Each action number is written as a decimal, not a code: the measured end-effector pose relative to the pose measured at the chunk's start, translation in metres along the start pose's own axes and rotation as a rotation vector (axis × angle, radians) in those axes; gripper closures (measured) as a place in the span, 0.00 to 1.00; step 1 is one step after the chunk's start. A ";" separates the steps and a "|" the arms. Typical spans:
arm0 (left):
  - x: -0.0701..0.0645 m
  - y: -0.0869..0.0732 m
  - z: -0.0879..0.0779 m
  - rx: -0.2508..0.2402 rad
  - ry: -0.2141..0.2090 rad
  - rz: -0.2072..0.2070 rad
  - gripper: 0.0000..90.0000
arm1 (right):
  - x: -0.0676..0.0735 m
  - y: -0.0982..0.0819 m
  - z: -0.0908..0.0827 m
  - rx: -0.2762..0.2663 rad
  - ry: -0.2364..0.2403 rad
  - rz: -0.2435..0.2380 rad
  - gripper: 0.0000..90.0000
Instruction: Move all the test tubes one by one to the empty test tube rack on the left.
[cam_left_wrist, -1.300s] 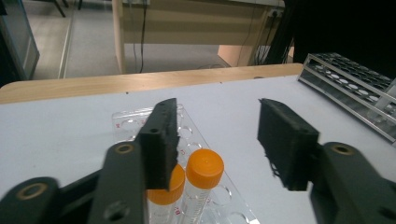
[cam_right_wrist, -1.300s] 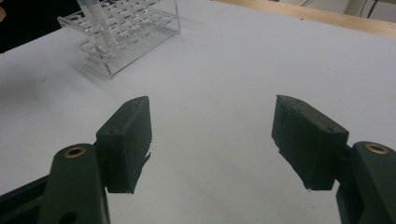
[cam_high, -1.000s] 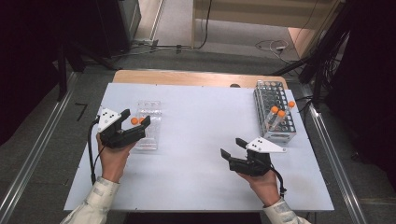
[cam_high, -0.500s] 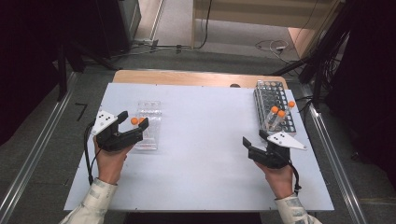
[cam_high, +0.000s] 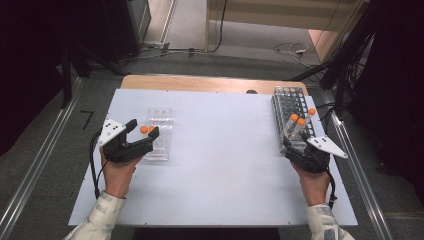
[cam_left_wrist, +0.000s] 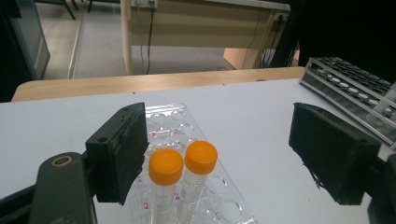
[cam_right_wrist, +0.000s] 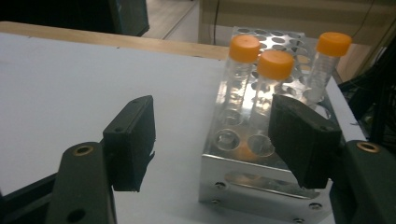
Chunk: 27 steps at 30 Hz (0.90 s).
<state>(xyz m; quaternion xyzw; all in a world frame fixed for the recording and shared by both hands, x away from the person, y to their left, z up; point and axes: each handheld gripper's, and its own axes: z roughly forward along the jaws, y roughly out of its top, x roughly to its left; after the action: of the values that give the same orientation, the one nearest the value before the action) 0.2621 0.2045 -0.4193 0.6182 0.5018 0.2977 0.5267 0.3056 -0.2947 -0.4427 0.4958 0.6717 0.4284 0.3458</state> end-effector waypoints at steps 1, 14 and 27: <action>0.000 0.000 0.000 0.001 0.000 0.000 0.22 | -0.002 0.000 0.002 -0.002 -0.011 0.003 0.35; 0.000 0.000 0.000 0.006 0.000 0.001 0.22 | -0.019 0.002 0.036 0.024 -0.101 0.025 0.52; -0.001 -0.001 0.001 0.012 -0.001 0.001 0.23 | -0.025 -0.001 0.051 0.045 -0.123 0.034 0.73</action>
<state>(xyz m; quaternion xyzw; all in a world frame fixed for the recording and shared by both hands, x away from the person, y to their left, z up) 0.2625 0.2030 -0.4207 0.6219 0.5028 0.2947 0.5230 0.3576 -0.3075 -0.4630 0.5402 0.6502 0.3876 0.3676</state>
